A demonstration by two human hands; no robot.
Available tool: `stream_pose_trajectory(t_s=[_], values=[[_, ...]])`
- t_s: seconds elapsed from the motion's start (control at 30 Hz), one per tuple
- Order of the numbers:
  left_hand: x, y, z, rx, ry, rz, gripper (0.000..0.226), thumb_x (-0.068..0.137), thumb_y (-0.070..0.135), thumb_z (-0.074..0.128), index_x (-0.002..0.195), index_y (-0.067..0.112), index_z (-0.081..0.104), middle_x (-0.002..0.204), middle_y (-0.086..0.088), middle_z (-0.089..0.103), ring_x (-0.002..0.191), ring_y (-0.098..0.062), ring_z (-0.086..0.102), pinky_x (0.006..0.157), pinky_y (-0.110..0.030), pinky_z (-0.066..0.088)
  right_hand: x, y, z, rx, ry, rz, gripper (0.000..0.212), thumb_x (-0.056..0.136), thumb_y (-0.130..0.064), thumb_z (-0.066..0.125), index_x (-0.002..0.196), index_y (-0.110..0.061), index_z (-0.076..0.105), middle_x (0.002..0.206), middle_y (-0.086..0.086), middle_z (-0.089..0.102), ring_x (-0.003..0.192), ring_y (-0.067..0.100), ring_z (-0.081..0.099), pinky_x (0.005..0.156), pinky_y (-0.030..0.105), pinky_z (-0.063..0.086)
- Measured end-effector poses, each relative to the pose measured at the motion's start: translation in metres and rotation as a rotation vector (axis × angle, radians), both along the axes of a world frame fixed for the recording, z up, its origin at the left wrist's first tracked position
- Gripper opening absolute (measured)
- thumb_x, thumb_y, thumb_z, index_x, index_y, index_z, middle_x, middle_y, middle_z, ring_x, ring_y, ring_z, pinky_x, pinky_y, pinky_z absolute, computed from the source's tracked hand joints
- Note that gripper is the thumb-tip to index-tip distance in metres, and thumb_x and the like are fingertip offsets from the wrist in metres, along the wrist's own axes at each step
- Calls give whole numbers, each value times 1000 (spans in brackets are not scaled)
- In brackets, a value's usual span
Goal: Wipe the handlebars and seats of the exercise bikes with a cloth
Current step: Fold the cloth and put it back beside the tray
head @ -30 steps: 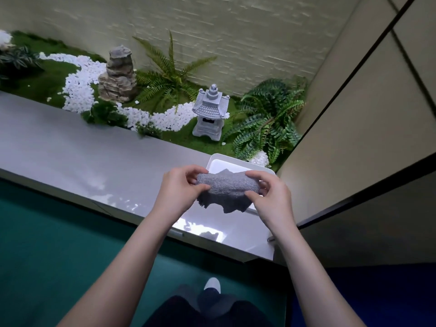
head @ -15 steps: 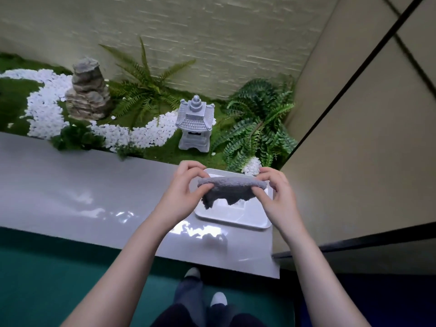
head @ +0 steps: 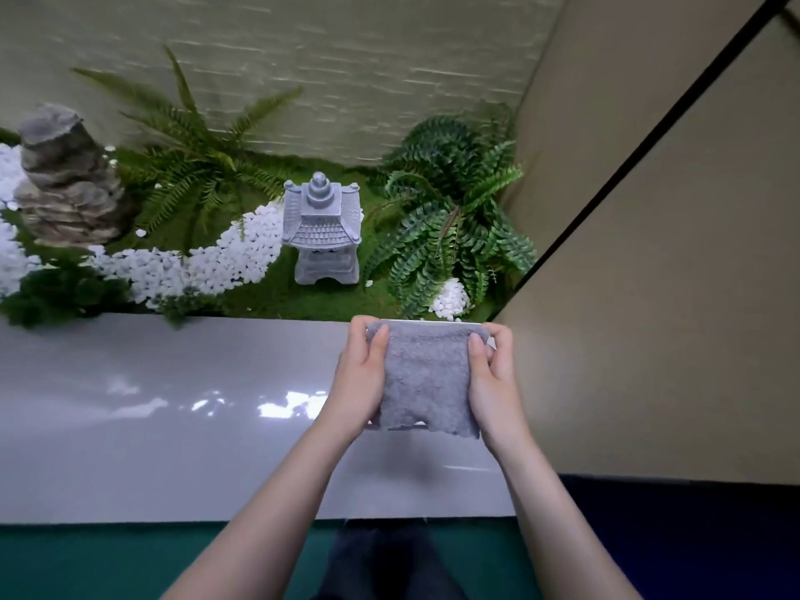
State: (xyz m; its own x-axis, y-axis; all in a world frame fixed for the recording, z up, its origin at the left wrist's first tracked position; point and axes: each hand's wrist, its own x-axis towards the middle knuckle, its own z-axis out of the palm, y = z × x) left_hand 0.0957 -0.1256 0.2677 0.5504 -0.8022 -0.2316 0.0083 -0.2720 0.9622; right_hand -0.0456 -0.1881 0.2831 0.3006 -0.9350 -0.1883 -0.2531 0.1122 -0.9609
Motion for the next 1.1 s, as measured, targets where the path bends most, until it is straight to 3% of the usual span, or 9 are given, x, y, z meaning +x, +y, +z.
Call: stream_pose_trajectory(t_s=[0.13,0.23,0.3,0.4,0.53,0.63,0.73,0.9,1.1], values=[[-1,-17,-31,64,-140,18,14,99,32,43,86,27,42,75,-19,56,63,-18,48,57,-28,31,2,-14,-33,-33,122,-55,13,101,-21,39,92,-30,40,73,1,46,65,4,45,64,31,31],[-4,-28,-63,100,-140,29,14,97,35,46,85,30,44,68,-20,57,62,-30,49,56,-35,33,-1,-26,-64,-78,233,-66,13,101,-20,40,91,-27,40,66,-8,43,56,-9,45,51,20,29],[-6,-35,-88,133,-130,42,12,97,34,48,86,29,45,62,-19,55,54,-24,43,54,-35,31,-2,-36,-89,-61,314,-63,5,101,-23,40,96,-25,40,68,-7,48,63,-7,50,52,12,31],[-9,-49,-131,192,-177,61,10,97,32,48,89,26,46,59,-8,56,54,-17,47,56,-34,31,-2,-52,-131,21,426,-38,4,101,-33,36,99,-29,36,74,3,53,73,16,53,57,29,33],[-14,-69,-188,252,-281,23,11,99,30,44,97,19,46,73,-1,61,68,-22,52,58,-30,26,-5,-74,-189,33,528,34,8,101,-39,31,101,-31,33,77,1,52,71,8,48,54,22,31],[-15,-84,-228,266,-357,-3,13,100,28,43,100,15,46,76,6,54,68,-17,46,57,-26,23,-6,-87,-233,51,596,67,11,102,-40,28,101,-29,31,75,-1,50,71,19,50,55,33,34],[-16,-98,-268,310,-393,-42,13,100,30,40,100,17,44,72,5,51,67,-20,46,60,-30,27,-6,-99,-270,66,622,71,12,102,-37,27,99,-26,29,74,0,49,73,26,52,62,37,42],[-17,-113,-316,361,-432,-23,14,101,31,38,100,19,44,69,0,51,67,-27,50,59,-33,34,-1,-121,-317,-37,718,161,12,102,-38,24,93,-31,23,73,-7,47,68,15,49,62,34,37],[-20,-121,-332,436,-574,-50,17,101,32,34,103,17,43,72,-5,58,71,-31,58,61,-41,47,6,-130,-342,-221,929,248,17,102,-36,25,101,-20,31,83,3,55,69,28,51,61,35,36]])
